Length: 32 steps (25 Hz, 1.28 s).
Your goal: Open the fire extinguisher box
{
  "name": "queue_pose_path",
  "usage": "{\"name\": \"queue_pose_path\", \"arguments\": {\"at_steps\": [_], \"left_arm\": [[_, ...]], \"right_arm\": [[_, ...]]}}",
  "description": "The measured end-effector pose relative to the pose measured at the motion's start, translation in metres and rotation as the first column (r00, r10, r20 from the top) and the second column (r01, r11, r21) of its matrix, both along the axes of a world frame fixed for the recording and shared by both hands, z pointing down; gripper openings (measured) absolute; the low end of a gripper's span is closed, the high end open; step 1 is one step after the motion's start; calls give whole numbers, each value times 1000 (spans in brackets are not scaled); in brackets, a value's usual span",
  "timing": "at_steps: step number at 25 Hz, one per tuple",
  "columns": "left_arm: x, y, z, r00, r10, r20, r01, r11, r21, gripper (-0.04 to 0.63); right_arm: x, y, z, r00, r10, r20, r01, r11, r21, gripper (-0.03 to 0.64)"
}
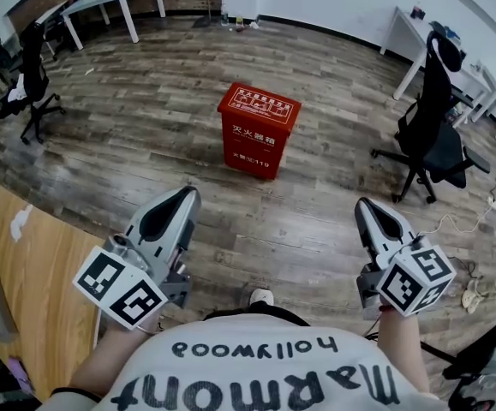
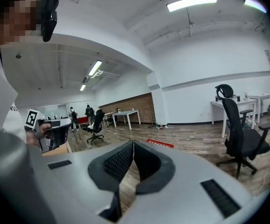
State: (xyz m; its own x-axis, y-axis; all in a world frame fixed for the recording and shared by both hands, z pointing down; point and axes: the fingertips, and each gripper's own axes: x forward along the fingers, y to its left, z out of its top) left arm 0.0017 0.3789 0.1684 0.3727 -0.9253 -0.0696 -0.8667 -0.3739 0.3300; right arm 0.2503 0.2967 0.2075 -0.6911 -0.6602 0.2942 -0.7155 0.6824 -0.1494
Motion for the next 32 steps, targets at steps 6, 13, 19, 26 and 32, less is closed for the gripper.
{"name": "queue_pose_path", "arguments": {"at_steps": [6, 13, 19, 26, 32], "left_arm": [[20, -25, -3, 999, -24, 23, 24, 1000, 12, 5], [34, -38, 7, 998, -56, 27, 55, 998, 14, 5], [32, -44, 12, 996, -88, 23, 88, 996, -8, 5], [29, -56, 18, 997, -73, 12, 73, 997, -27, 5], [20, -79, 31, 998, -68, 9, 68, 996, -65, 5]], "right_arm": [[12, -33, 1, 999, -37, -3, 37, 999, 0, 11], [24, -60, 10, 998, -59, -12, 60, 998, 5, 11], [21, -69, 19, 997, -82, -15, 82, 997, -16, 11], [11, -77, 30, 997, -80, -13, 79, 996, -42, 11], [-2, -96, 42, 996, -82, -21, 80, 994, -68, 11]]}}
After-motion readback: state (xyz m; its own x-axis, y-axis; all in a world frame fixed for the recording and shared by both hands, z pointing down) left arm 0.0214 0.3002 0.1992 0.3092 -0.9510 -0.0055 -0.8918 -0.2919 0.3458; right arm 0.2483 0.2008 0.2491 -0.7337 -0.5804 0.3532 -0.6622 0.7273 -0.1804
